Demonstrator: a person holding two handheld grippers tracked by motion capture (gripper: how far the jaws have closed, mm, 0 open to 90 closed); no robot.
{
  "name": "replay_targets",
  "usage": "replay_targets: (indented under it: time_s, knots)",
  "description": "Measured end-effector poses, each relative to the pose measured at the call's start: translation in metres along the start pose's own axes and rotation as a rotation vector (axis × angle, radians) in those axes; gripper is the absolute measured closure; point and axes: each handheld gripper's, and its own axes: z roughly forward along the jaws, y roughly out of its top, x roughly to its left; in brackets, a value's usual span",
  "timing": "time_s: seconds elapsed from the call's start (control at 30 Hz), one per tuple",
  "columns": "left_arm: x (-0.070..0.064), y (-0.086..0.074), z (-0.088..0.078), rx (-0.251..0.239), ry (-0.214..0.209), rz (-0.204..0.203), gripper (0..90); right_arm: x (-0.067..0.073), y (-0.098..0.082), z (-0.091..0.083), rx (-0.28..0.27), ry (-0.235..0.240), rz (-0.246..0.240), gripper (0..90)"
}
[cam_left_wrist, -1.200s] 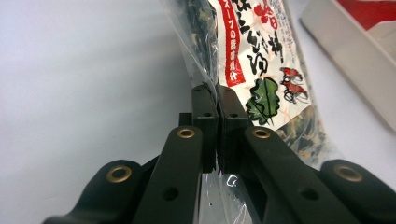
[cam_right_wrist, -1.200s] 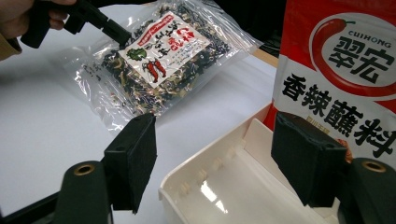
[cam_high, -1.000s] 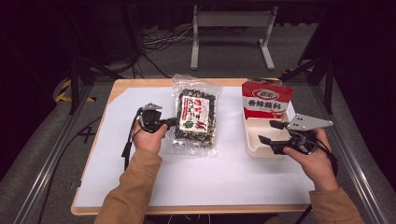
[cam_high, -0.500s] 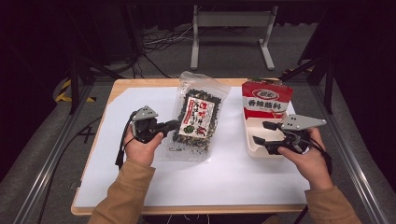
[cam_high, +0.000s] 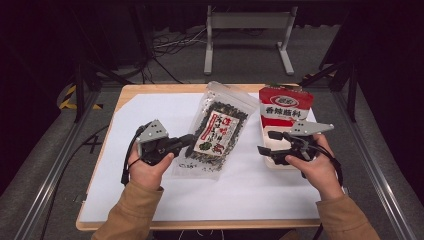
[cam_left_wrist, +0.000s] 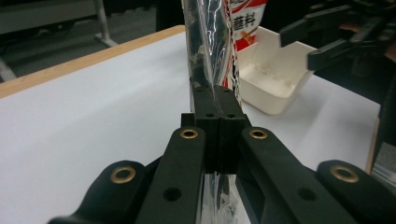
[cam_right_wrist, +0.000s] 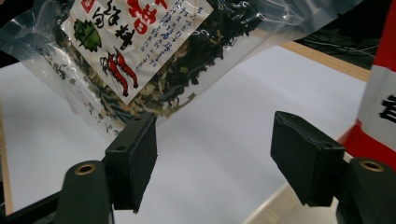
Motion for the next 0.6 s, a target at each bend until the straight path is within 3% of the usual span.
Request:
replay_targets:
  time_s: [0.07, 0.13, 0.23, 0.6]
  knots:
    - [-0.004, 0.002, -0.004, -0.012, -0.011, 0.029, 89.9, 0.000, 0.002, 0.007, 0.007, 0.011, 0.018, 30.2]
    - [-0.007, 0.003, -0.005, -0.016, -0.023, 0.033, 90.0, -0.001, 0.003, 0.010, 0.007, 0.015, 0.023, 29.9]
    - [-0.012, 0.006, -0.010, -0.019, -0.034, 0.041, 90.0, -0.002, 0.005, 0.021, 0.001, 0.058, 0.063, 27.2]
    - [-0.022, 0.006, -0.015, -0.042, -0.088, 0.079, 90.0, 0.000, 0.007, 0.041, -0.008, 0.190, 0.081, 24.2]
